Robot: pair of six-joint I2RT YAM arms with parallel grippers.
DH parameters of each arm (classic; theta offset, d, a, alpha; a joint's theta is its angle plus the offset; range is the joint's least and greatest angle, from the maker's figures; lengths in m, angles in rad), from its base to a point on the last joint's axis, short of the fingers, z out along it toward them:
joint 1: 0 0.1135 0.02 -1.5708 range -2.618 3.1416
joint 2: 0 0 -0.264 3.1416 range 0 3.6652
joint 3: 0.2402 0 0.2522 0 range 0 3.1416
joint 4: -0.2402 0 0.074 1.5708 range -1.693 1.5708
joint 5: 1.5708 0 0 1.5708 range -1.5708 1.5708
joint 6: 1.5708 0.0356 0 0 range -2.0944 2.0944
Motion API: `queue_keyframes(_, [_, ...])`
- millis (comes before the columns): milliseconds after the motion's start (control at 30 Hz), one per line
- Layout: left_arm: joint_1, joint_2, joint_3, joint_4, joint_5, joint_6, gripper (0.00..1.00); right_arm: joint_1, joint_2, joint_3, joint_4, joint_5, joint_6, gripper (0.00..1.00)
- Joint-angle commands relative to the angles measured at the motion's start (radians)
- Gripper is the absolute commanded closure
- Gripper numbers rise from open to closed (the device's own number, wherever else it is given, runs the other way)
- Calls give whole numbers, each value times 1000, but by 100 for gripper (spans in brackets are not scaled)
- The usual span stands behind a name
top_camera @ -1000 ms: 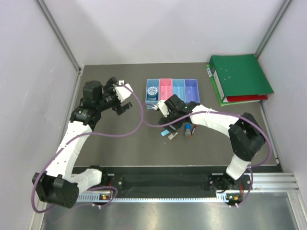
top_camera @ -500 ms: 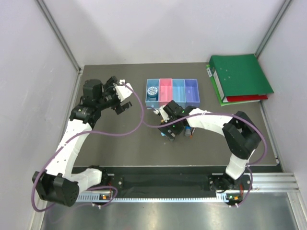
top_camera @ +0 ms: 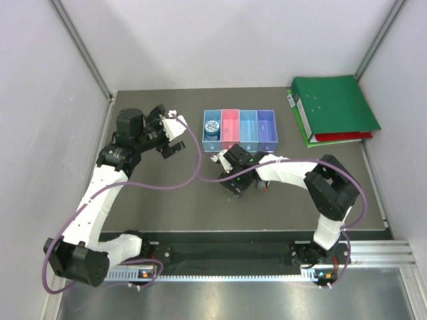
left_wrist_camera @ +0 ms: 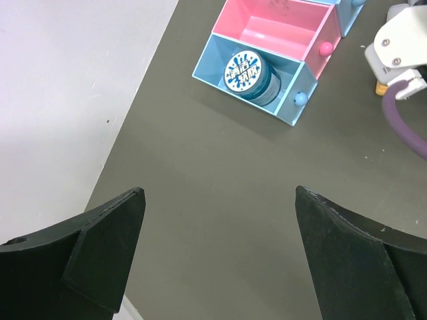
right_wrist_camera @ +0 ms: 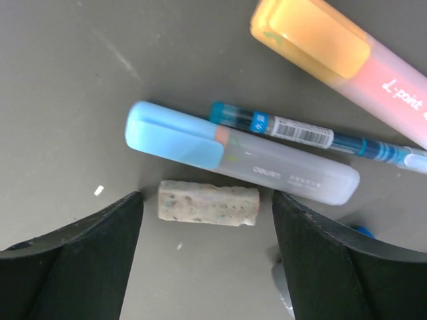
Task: Sort the stationery into containers
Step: Pick up the stationery from the center of the board.
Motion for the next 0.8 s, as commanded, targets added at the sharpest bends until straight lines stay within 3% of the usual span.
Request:
queue_keyframes(0, [-5, -3, 43, -1, -5, 26, 1, 41, 50, -8, 24, 32, 27, 27])
queue_keyframes(167, [-5, -6, 37, -2, -6, 29, 1, 41, 39, -25, 21, 85, 32, 38])
queue_keyframes(333, [-5, -9, 30, 1, -6, 27, 1, 38, 25, -31, 16, 140, 31, 37])
queue_keyframes(500, [-5, -12, 30, 4, -8, 27, 1, 29, 7, -34, 4, 144, 23, 30])
queue_keyframes(767, [-5, -7, 28, 15, -3, 26, 1, 29, -9, -45, -7, 118, 3, 35])
